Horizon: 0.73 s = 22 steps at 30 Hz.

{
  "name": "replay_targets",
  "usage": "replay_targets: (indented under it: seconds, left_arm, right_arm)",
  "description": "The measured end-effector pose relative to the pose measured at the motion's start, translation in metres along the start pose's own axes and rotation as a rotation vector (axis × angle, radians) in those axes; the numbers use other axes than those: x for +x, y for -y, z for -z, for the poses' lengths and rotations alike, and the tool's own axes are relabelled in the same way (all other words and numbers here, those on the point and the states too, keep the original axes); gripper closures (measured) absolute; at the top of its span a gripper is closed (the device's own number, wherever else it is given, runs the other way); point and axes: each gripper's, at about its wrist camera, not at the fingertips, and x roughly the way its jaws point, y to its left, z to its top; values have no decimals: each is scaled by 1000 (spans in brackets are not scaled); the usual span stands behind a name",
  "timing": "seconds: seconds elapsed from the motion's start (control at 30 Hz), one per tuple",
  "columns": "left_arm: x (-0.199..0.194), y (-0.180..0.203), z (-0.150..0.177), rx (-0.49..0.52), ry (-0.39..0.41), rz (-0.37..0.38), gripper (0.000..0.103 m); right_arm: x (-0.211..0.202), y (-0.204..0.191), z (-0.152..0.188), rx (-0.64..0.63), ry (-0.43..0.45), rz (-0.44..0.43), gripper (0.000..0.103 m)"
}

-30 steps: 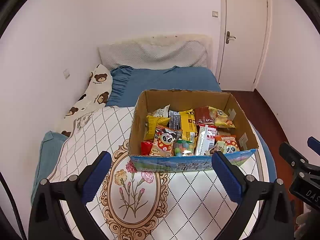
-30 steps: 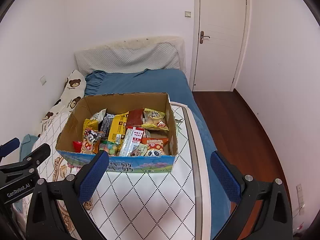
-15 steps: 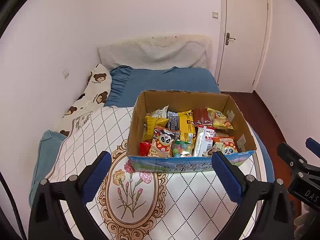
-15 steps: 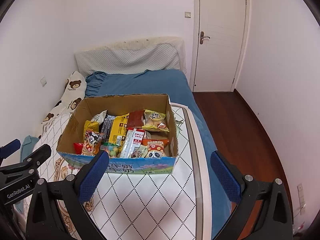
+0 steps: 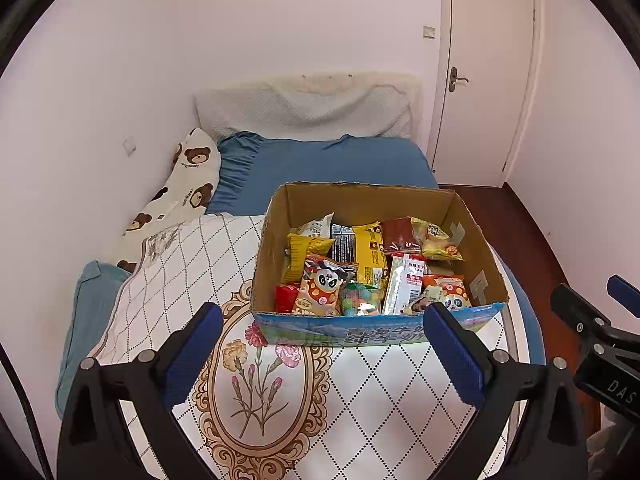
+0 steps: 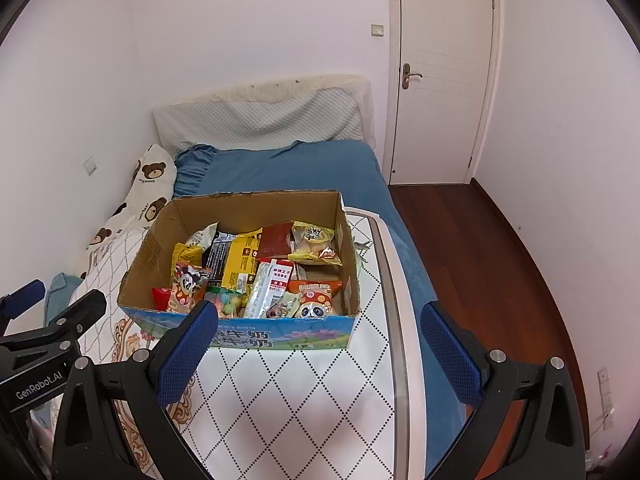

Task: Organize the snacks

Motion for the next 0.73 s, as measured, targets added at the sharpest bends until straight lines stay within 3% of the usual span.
replay_targets:
  seconds: [0.73]
  left_arm:
    - [0,0,-1,-9,2,8,0]
  right_arm:
    - [2,2,-1,6,-7,-14,0]
